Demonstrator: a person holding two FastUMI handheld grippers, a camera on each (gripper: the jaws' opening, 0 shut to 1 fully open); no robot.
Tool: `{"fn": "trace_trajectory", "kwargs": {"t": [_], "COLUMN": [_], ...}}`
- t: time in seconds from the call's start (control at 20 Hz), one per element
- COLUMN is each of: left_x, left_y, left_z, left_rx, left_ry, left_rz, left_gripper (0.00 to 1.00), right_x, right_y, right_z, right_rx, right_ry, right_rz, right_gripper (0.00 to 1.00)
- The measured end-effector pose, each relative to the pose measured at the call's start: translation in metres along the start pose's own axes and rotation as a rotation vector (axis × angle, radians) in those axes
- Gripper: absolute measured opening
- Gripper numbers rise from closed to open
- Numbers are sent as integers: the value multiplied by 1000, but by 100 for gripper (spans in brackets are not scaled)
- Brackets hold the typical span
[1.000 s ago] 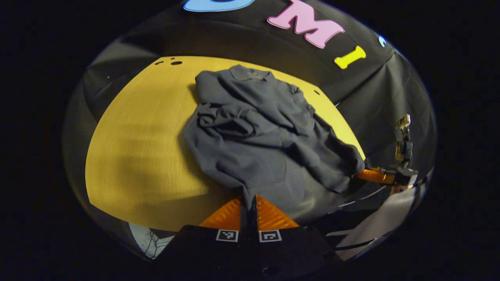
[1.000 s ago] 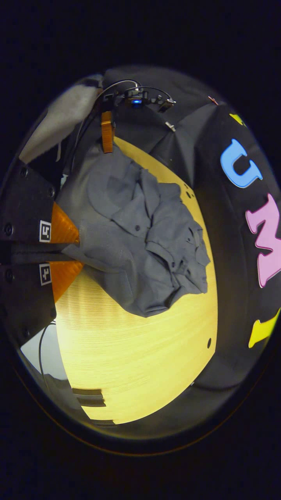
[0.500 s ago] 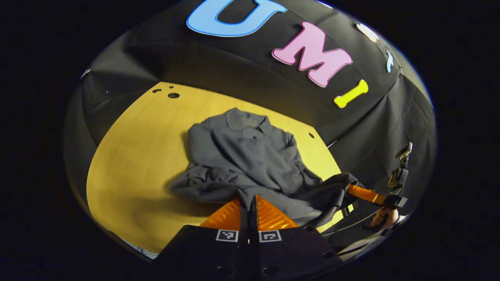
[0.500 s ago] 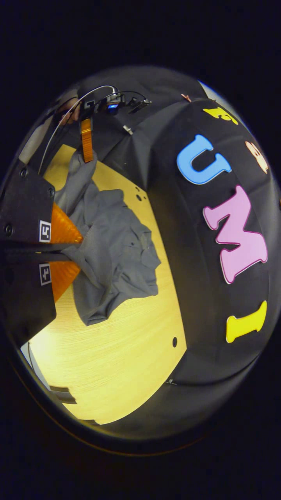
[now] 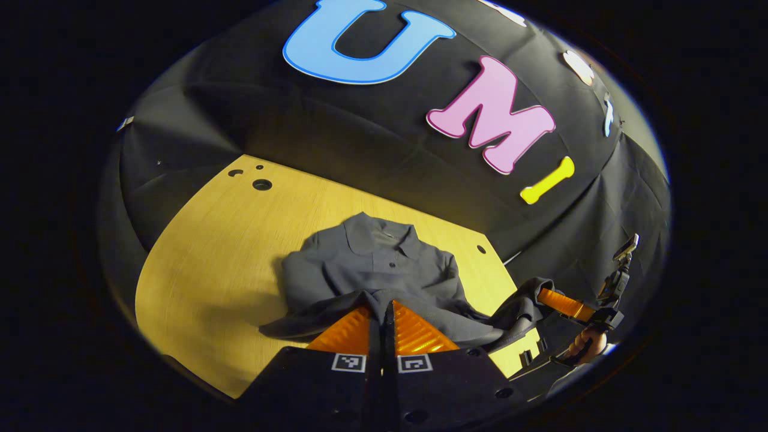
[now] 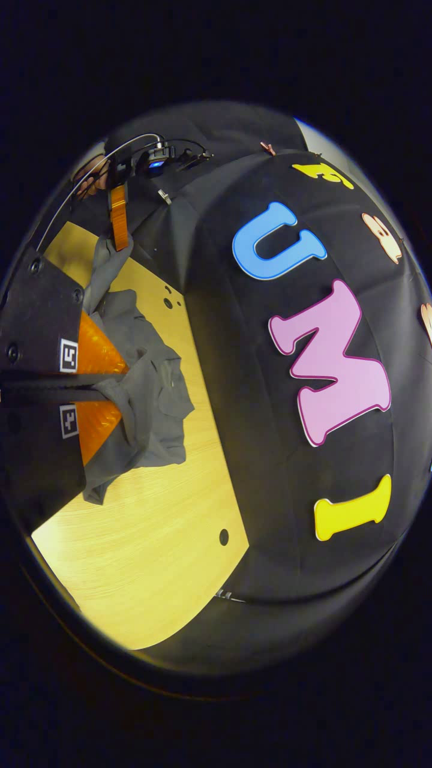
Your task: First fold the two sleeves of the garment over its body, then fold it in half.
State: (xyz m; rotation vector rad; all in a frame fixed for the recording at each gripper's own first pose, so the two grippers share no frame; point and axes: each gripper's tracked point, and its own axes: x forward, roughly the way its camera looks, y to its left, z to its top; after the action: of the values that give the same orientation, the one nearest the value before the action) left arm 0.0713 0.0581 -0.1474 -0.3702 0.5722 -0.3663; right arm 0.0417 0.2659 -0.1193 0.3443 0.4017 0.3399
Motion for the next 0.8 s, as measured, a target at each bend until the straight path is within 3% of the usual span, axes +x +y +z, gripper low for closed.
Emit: {"fn": "trace_trajectory", "kwargs": {"t": [0.15, 0.6, 0.65, 0.8], "left_x": [24, 114, 124, 153], "left_y": [5, 25, 28, 42], "left_z": [21, 53, 57, 61], "left_rx": [-5, -4, -8, -31], "left_ry": [-19, -8, -10, 2], "left_rz": [7, 45, 53, 88], "left_gripper": [5, 5, 5, 5], "right_x": [25, 116, 126, 155], "right_y": [-8, -39, -44, -62], "right_z": [18, 15, 13, 5], "right_rx": [-3, -18, -18, -5], "right_ry": [-30, 5, 12, 32], "right_rz": [-16, -83, -92, -121], "right_gripper": [5, 5, 0, 0]}}
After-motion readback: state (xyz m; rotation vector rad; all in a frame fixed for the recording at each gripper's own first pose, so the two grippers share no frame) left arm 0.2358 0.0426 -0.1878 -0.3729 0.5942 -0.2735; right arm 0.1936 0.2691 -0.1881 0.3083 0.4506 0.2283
